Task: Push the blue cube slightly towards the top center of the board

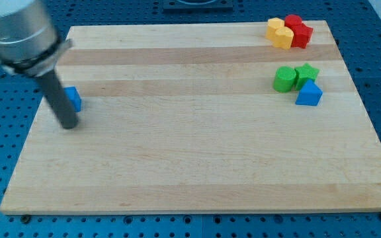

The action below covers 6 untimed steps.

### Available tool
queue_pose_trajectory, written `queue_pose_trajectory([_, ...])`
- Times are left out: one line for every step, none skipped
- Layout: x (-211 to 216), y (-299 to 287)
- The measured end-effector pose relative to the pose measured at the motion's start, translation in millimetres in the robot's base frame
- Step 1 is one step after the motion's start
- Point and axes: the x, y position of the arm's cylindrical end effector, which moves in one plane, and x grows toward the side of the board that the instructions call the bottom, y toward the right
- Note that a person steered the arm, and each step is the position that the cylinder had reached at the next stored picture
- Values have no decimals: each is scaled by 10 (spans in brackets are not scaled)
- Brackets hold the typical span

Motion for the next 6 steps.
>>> queue_pose_trajectory([12, -468])
queue_pose_trajectory([-74, -476])
queue_pose_trajectory([-290, -339])
queue_pose_trajectory([-424, 69])
queue_pose_trajectory([-493, 563])
queue_pose_trajectory([-483, 280])
